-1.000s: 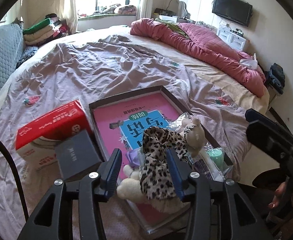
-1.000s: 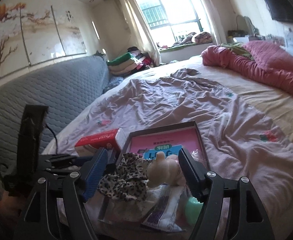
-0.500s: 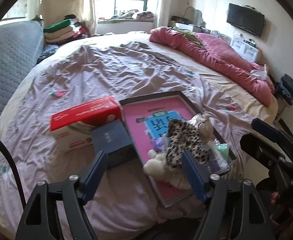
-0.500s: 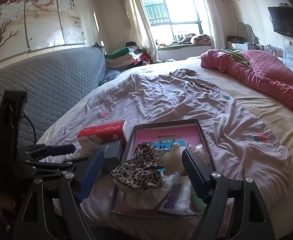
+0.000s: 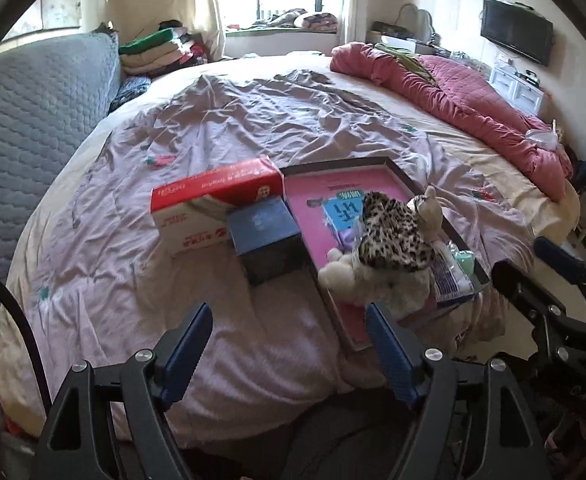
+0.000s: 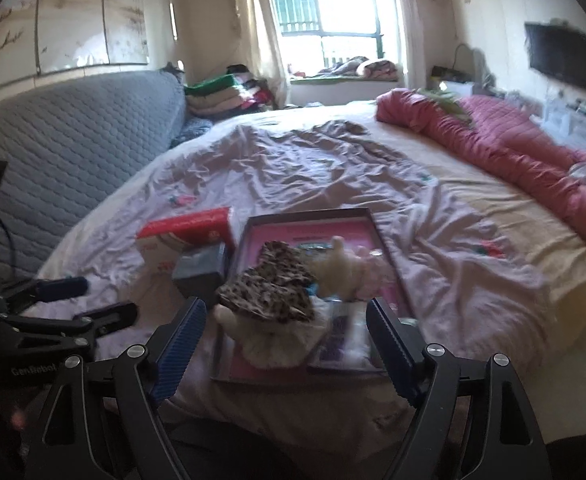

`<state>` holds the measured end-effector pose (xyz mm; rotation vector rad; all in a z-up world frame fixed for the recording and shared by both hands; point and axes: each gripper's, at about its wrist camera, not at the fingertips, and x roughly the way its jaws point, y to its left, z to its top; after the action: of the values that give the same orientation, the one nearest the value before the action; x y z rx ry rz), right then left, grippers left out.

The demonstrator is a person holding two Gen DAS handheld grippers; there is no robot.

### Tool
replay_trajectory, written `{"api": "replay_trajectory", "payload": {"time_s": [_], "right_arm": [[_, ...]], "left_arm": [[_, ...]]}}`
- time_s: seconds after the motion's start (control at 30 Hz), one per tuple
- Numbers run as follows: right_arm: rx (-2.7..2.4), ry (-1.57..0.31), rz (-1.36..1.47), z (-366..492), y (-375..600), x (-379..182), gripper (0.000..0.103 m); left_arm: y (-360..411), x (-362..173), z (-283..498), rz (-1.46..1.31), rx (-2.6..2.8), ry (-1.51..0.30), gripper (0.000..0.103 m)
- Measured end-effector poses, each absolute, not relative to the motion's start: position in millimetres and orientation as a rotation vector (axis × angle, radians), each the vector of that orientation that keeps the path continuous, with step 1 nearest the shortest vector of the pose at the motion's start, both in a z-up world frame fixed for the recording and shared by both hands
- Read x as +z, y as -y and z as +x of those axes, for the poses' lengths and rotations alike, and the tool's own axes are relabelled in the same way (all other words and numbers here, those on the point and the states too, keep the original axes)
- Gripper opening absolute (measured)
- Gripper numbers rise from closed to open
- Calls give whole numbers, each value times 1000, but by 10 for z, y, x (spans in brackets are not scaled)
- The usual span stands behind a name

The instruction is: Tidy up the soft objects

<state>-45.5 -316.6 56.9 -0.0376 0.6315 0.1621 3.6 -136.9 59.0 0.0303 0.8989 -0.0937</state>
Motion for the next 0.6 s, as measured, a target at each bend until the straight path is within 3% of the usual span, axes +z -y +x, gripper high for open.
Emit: {"api": "replay_trajectory", "payload": {"time_s": [0.6], "right_arm": [[101, -636, -11, -814, 3307, 505, 83]], "left_arm": [[1373, 480, -191, 9, -79, -932, 78]]}}
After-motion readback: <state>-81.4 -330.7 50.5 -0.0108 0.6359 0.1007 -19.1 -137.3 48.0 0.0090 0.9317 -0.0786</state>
